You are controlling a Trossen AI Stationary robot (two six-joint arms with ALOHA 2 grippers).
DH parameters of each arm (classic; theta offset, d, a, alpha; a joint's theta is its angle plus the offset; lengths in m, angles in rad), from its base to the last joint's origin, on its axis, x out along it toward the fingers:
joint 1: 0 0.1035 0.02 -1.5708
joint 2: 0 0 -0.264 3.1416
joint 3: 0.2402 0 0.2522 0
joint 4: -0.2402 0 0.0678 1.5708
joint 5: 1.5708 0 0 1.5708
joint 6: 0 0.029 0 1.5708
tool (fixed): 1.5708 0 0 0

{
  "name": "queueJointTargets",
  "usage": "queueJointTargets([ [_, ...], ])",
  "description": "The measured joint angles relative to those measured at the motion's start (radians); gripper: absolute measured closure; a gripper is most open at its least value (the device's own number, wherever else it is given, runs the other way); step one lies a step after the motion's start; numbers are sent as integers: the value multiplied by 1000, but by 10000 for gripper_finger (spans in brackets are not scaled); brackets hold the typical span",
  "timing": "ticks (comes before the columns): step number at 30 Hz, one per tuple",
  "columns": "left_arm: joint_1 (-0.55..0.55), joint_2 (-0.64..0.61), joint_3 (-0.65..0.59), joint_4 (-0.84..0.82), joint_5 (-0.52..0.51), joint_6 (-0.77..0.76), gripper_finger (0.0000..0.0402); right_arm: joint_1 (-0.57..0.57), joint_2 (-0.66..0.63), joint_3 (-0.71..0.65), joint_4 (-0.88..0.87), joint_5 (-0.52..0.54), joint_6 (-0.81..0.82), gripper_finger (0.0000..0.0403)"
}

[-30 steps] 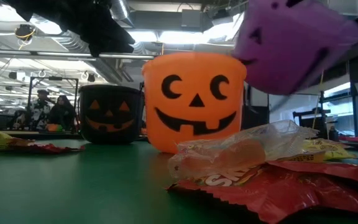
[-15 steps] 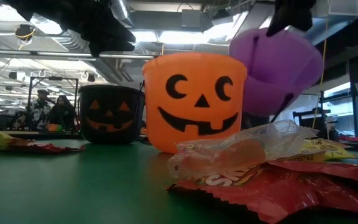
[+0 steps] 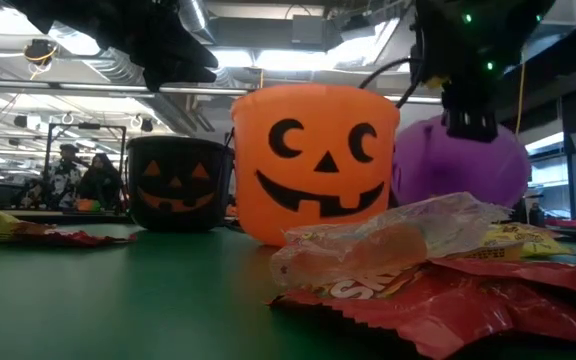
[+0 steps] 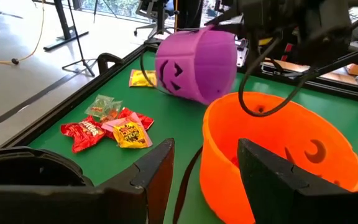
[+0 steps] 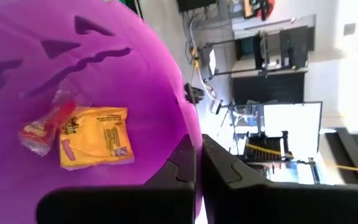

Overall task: Sort candy
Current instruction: Move the purple bin on the top right of the table

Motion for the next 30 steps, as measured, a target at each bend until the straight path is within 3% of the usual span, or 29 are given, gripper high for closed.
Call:
queueJointTargets([
  [11,0,0,0,0,-2,3,234,3,1,-45,50,-93,-17,391],
  [22,0,0,0,-1,-1,3,234,3,2,43,-149,-131,98,302],
  [30,0,0,0,-6,2,3,234,4,-13,130,-151,-122,114,257],
])
